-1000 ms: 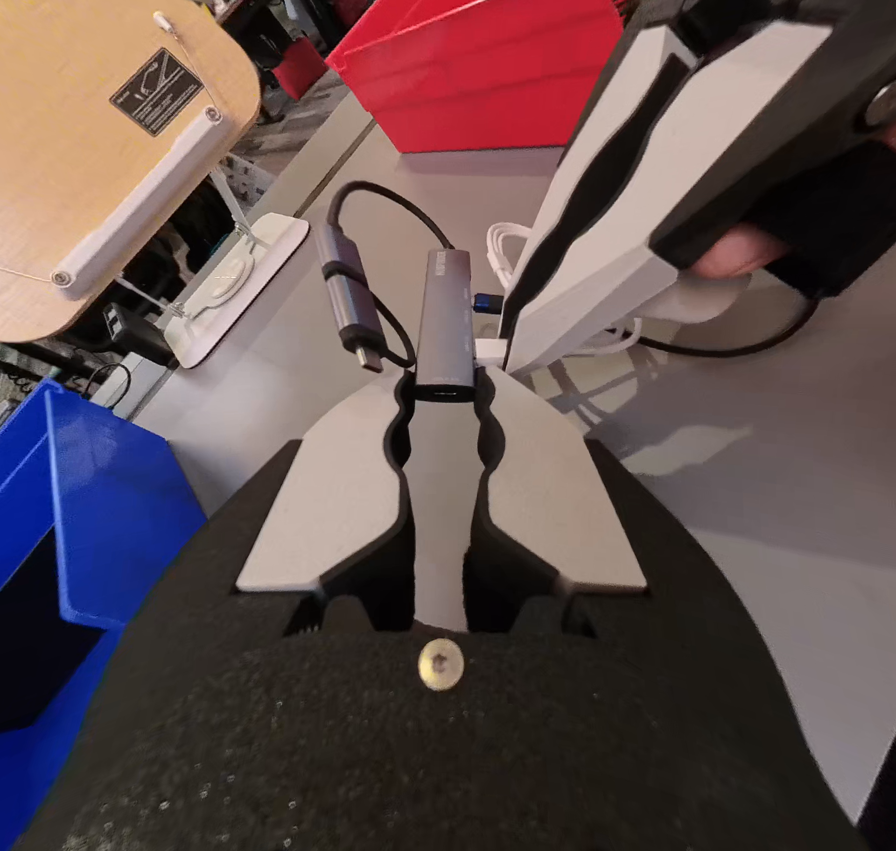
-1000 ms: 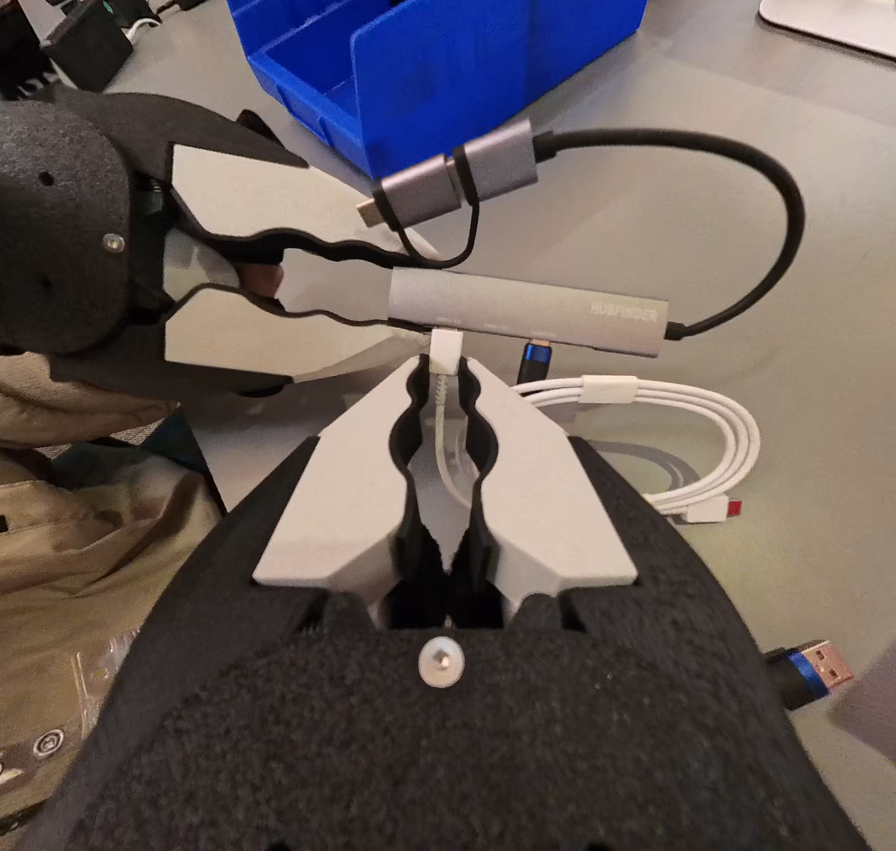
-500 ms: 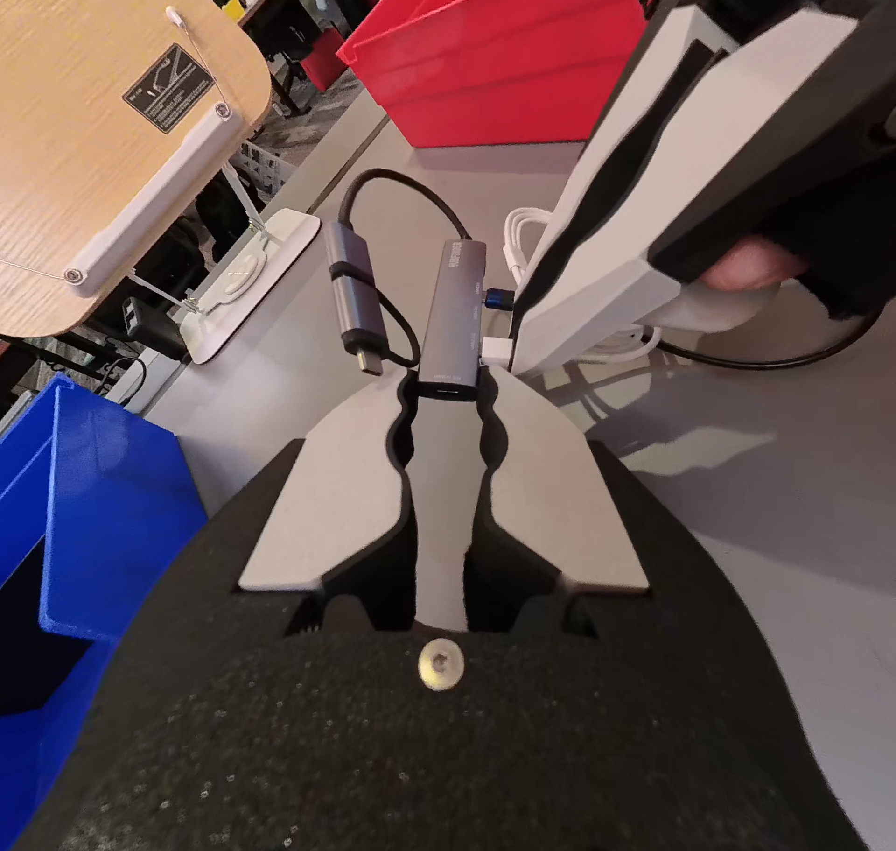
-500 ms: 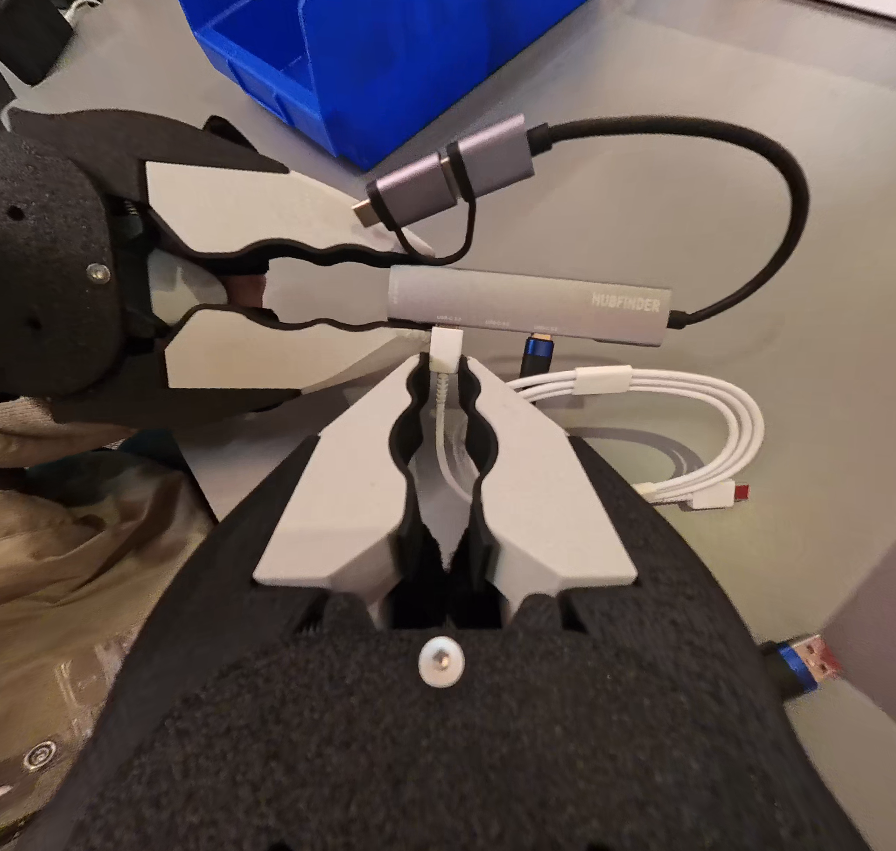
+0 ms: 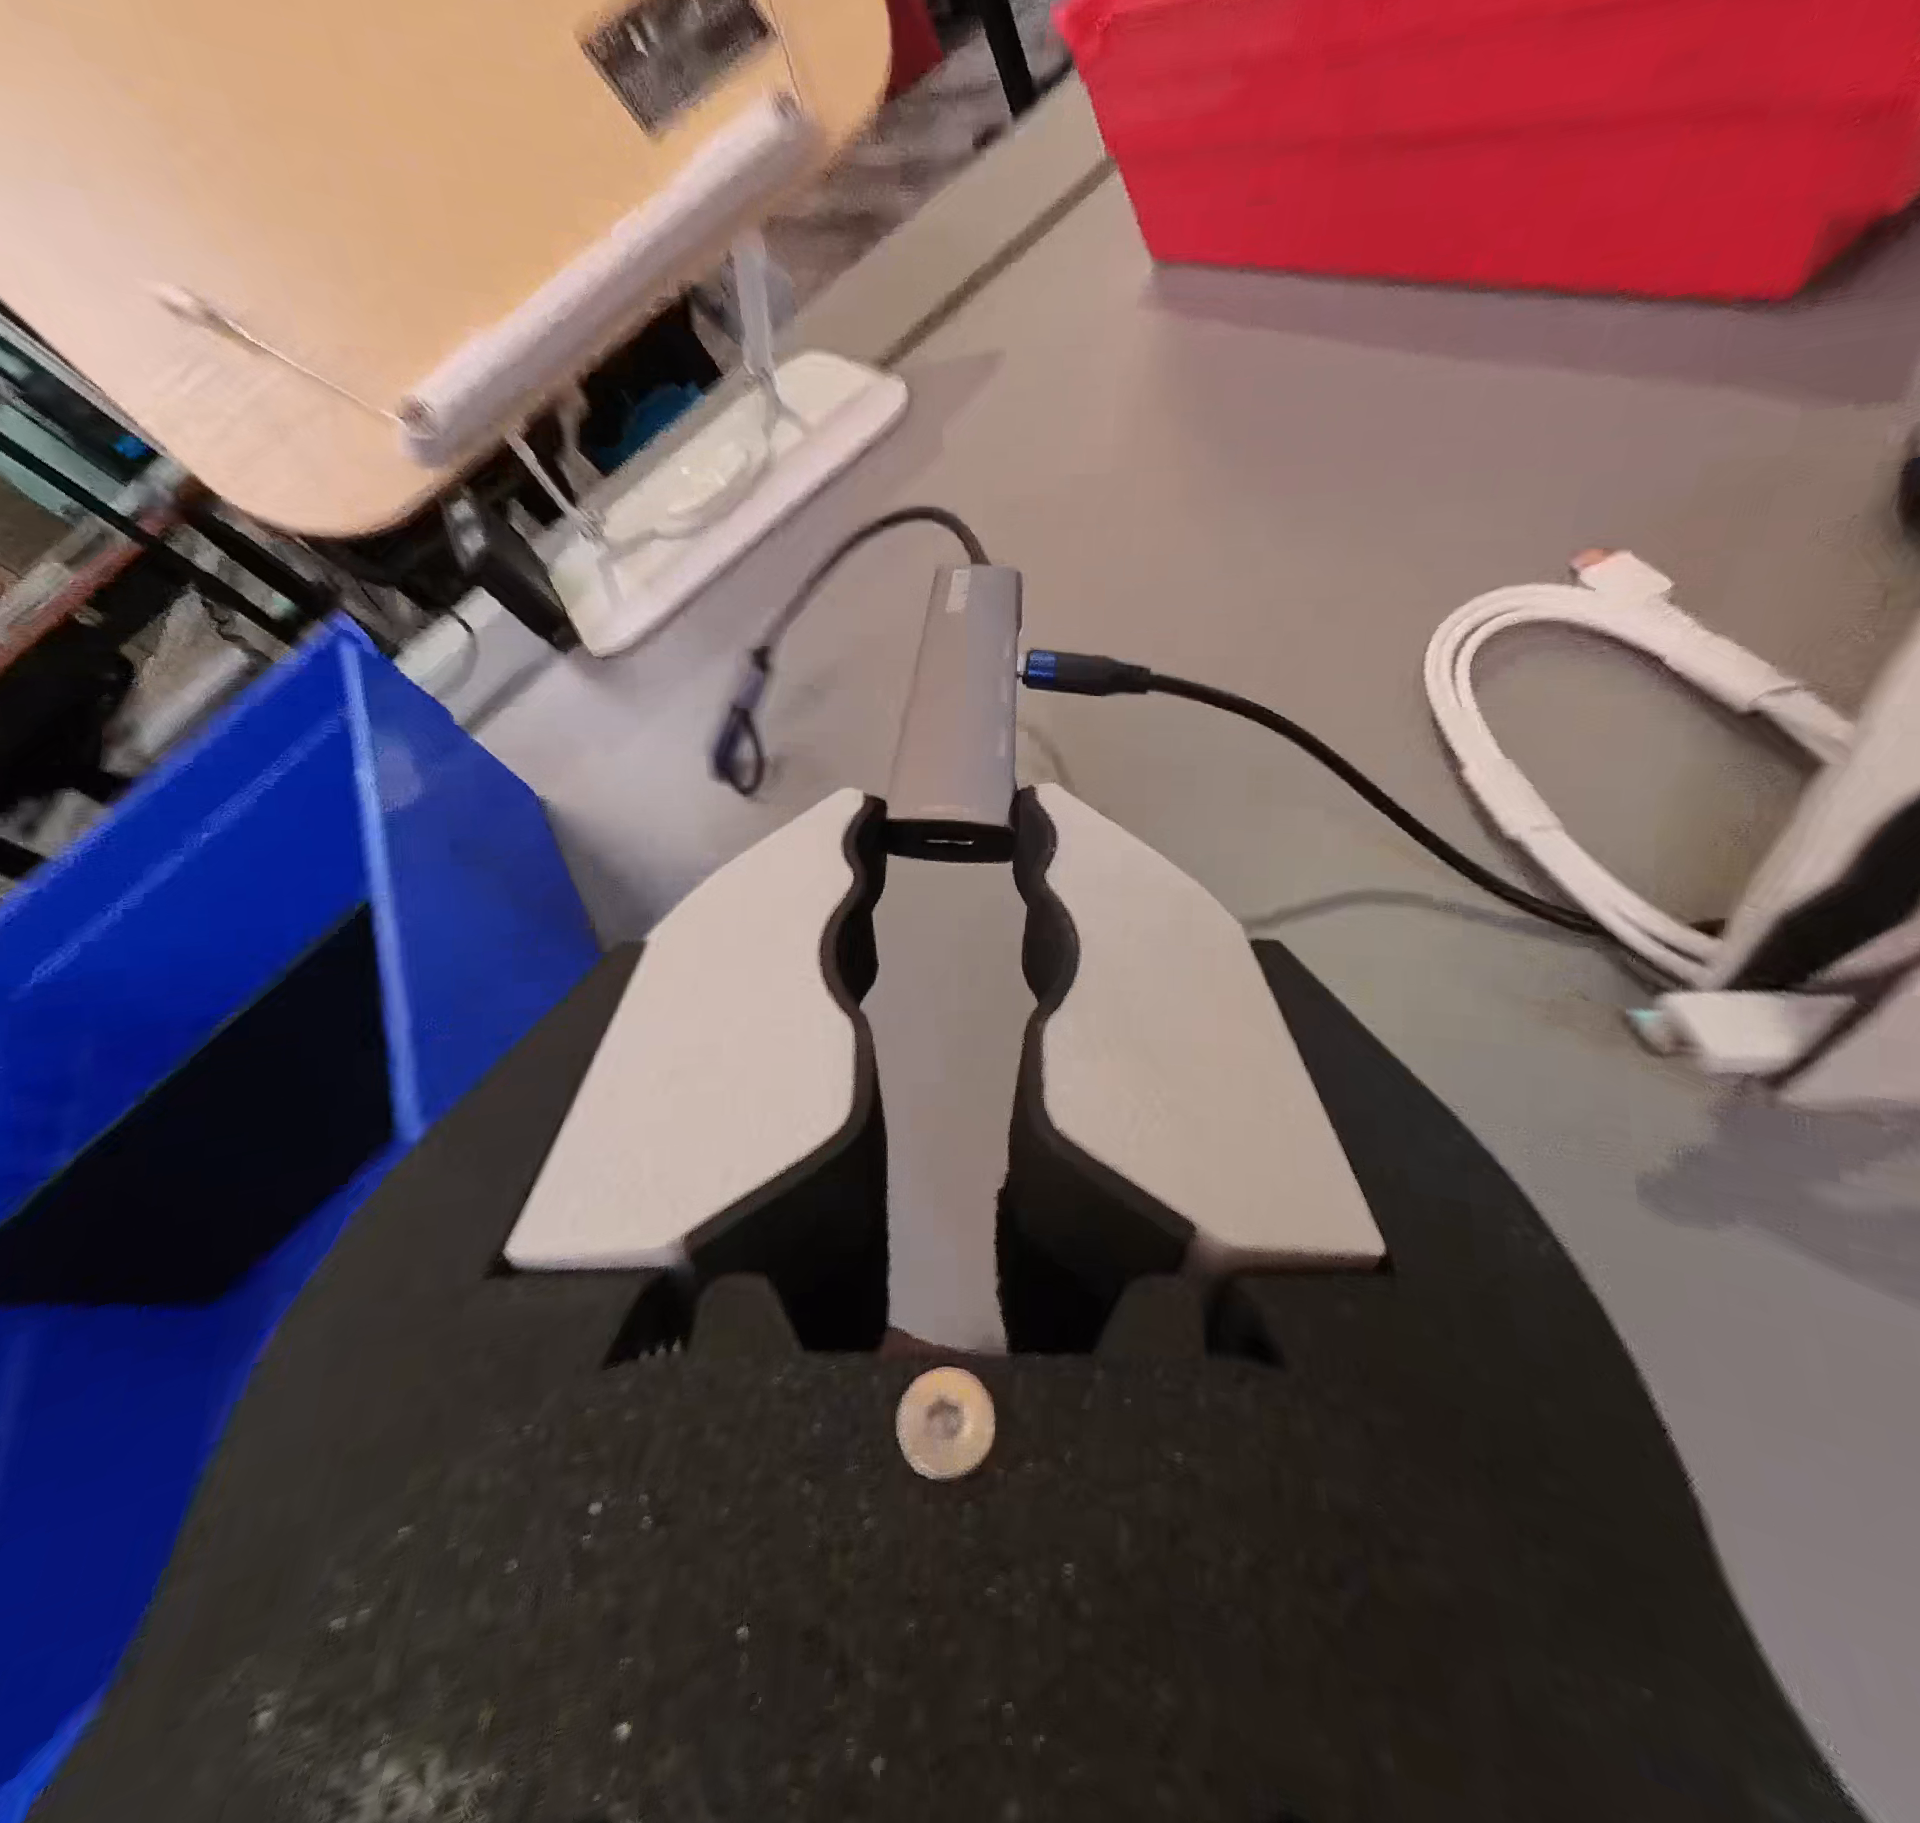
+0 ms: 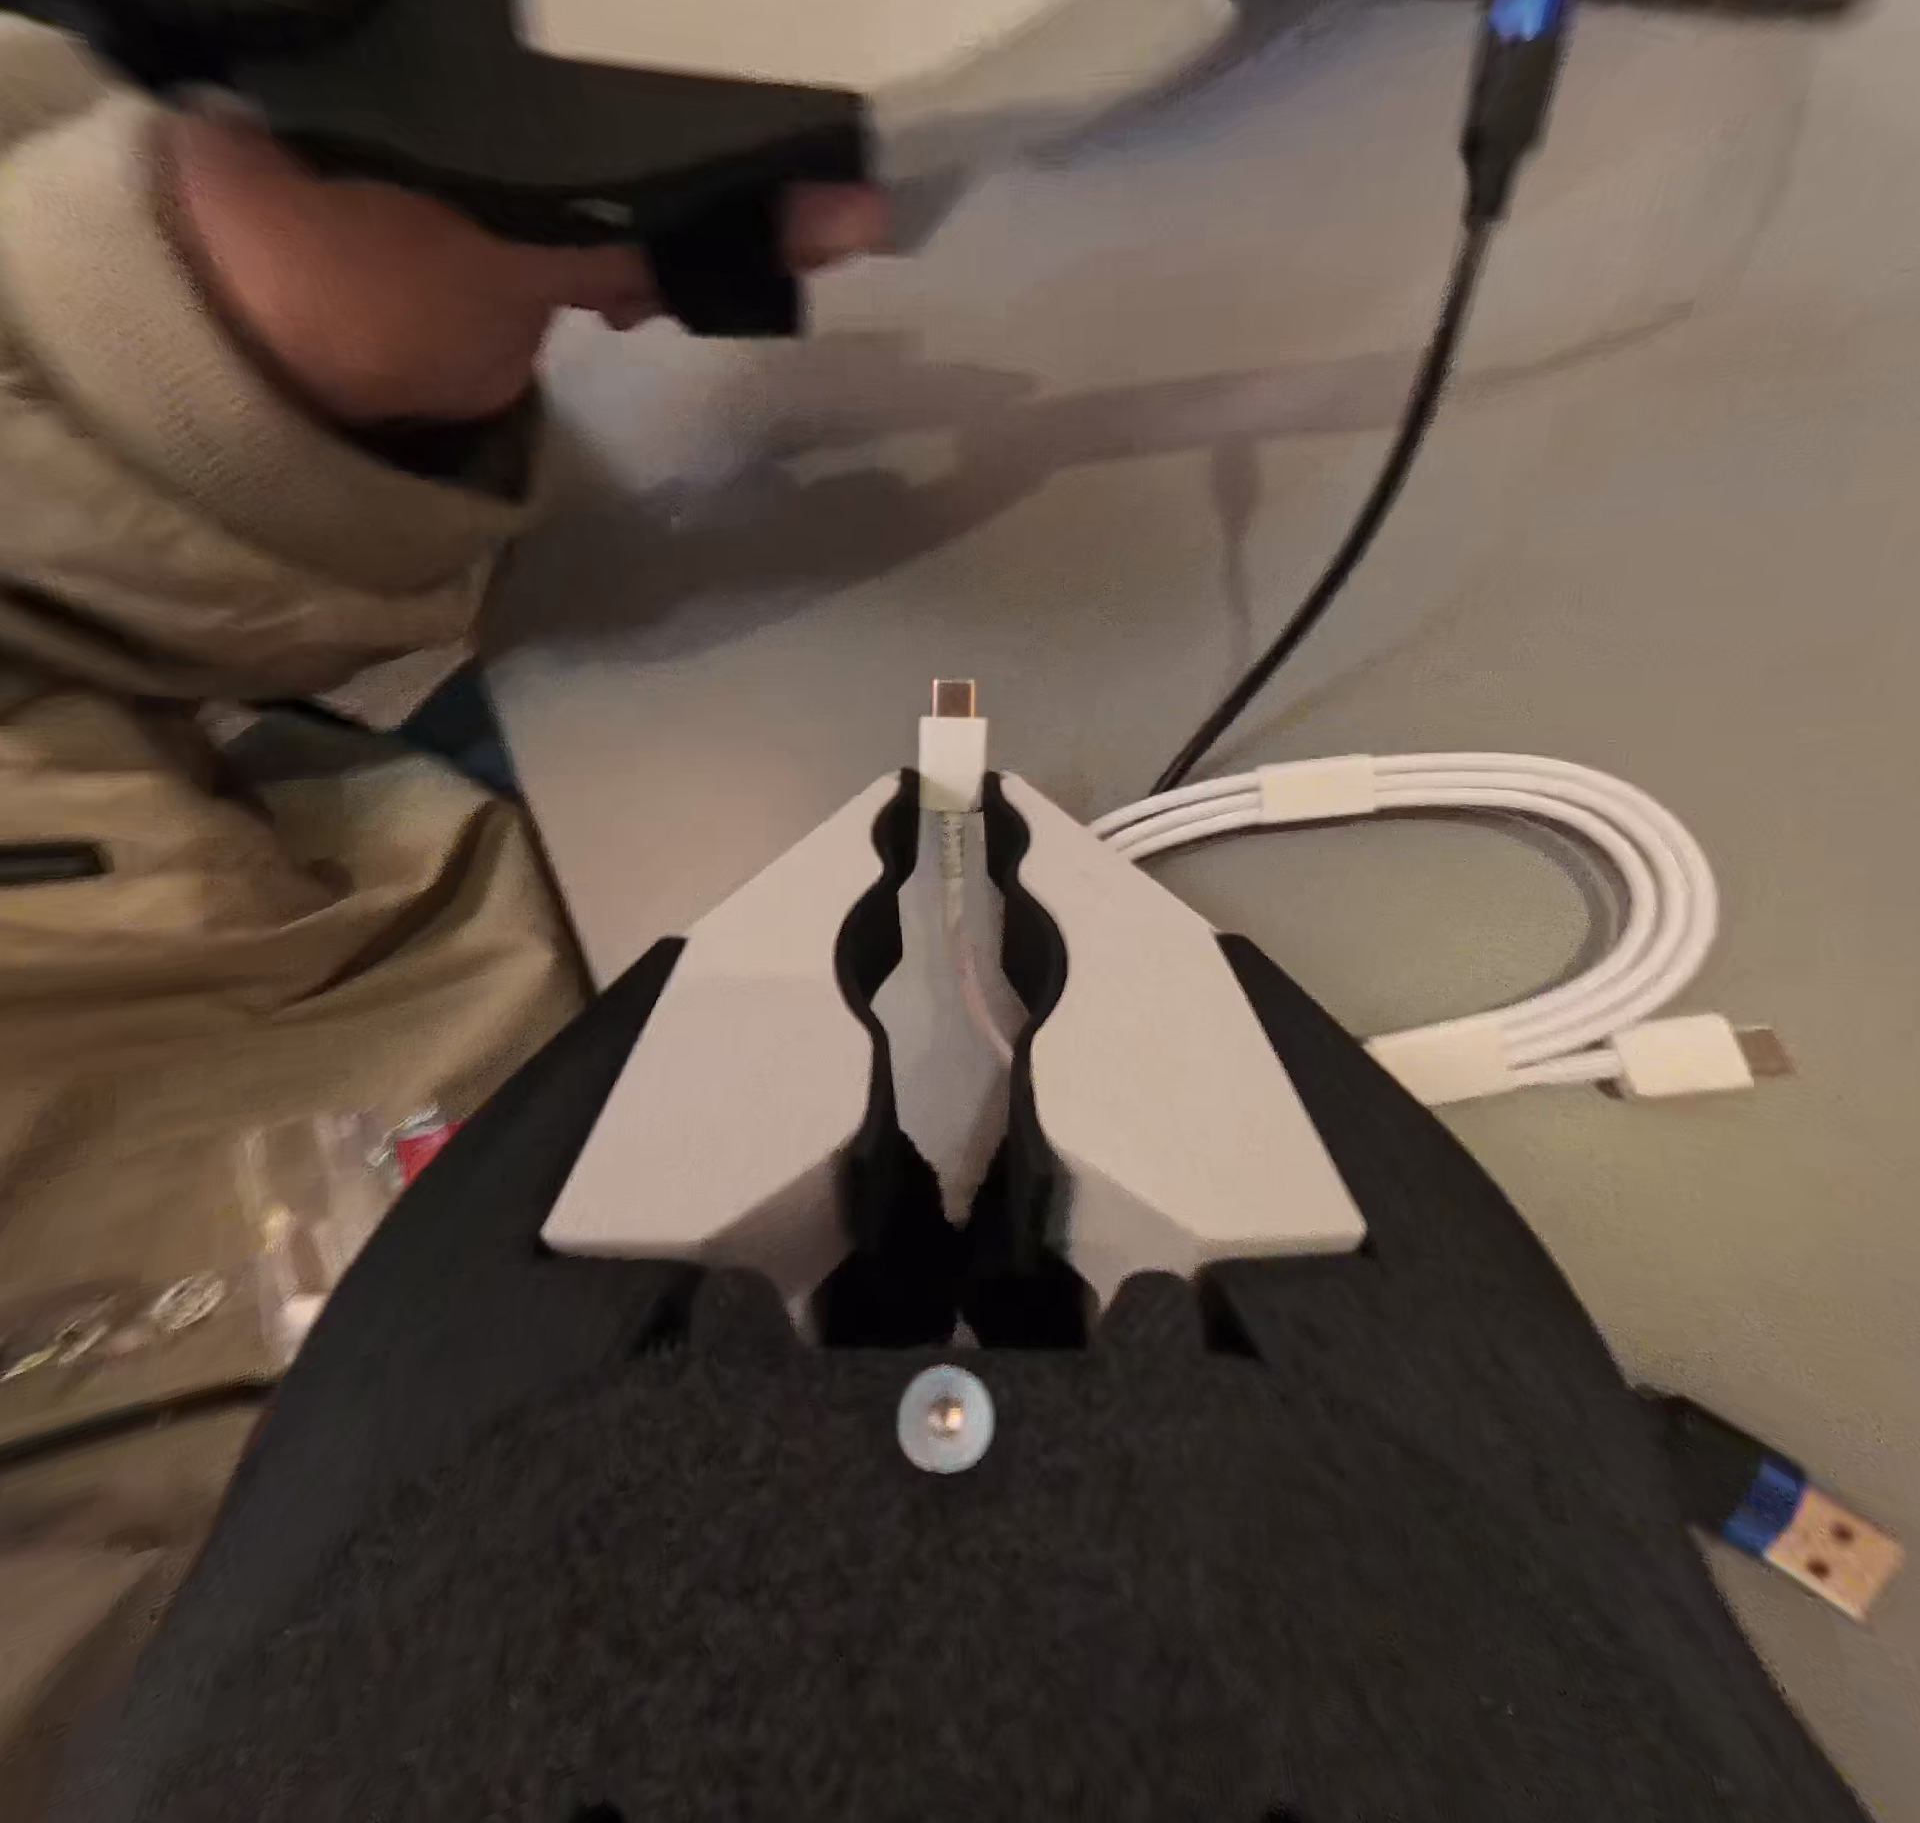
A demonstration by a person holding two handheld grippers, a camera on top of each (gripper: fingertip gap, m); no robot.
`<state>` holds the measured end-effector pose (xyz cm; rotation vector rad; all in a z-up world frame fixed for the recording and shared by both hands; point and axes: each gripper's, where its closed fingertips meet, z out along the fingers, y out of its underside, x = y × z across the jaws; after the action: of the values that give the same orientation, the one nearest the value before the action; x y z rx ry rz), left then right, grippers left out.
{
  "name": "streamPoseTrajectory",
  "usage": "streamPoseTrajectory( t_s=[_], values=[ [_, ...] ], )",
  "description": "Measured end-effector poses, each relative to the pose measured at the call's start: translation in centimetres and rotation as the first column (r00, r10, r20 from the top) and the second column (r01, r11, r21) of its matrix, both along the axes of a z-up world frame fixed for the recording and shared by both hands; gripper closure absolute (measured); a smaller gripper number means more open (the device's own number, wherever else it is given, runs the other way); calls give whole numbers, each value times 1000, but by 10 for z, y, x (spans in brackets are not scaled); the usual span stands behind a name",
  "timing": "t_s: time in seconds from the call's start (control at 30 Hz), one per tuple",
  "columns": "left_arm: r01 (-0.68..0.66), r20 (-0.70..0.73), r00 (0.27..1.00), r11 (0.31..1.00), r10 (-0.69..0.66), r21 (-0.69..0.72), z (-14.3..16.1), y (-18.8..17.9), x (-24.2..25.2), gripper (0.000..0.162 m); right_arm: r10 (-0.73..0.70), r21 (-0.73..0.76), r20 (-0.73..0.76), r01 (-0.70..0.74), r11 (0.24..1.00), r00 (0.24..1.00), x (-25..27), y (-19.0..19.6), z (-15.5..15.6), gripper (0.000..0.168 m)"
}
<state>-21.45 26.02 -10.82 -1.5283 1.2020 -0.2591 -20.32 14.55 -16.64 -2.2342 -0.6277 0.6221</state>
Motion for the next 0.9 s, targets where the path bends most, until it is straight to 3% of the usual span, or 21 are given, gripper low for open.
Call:
streamPoseTrajectory(
  t_s=[0.07, 0.17, 0.27, 0.37, 0.43, 0.5, 0.67, 0.73, 0.83, 0.9],
  values=[
    [-9, -53, 999, 997, 5, -77, -23, 0, -4, 138, 86, -34, -57, -88, 996, 995, -7, -14, 5, 157],
    [-15, -100, 995, 998, 9, -67, -33, 3, -11, 138, 90, -3, -69, -90, 996, 994, 4, -16, 8, 157],
    [-8, -81, 997, 997, 1, -81, -29, 5, -14, 138, 99, 71, -115, -91, 993, 988, 18, -16, 23, 135],
    [-1, -87, 996, 996, -6, -89, -32, 6, -17, 138, -44, 120, -183, 66, 991, 982, 53, 2, 39, 133],
    [3, -90, 996, 995, -11, -98, -34, 7, -17, 138, -247, 90, -129, 259, 962, 960, 86, 21, 26, 133],
    [3, -84, 996, 994, -13, -109, -35, 8, -16, 138, -342, 67, -70, 346, 936, 937, 94, 29, 11, 133],
    [7, -76, 997, 993, -16, -115, -35, 7, -15, 138, -386, 56, 189, 382, 922, 903, 89, 35, -24, 136],
    [13, -73, 997, 993, -22, -120, -35, 7, -15, 138, -420, 82, 219, 412, 907, 881, 94, 39, -27, 152],
    [14, -74, 997, 992, -24, -127, -36, 6, -15, 138, -366, 72, 214, 359, 931, 906, 87, 37, -25, 155],
    [13, -75, 997, 991, -23, -132, -36, 7, -16, 138, -355, 154, 172, 331, 931, 919, 84, 41, -6, 157]
  ],
)
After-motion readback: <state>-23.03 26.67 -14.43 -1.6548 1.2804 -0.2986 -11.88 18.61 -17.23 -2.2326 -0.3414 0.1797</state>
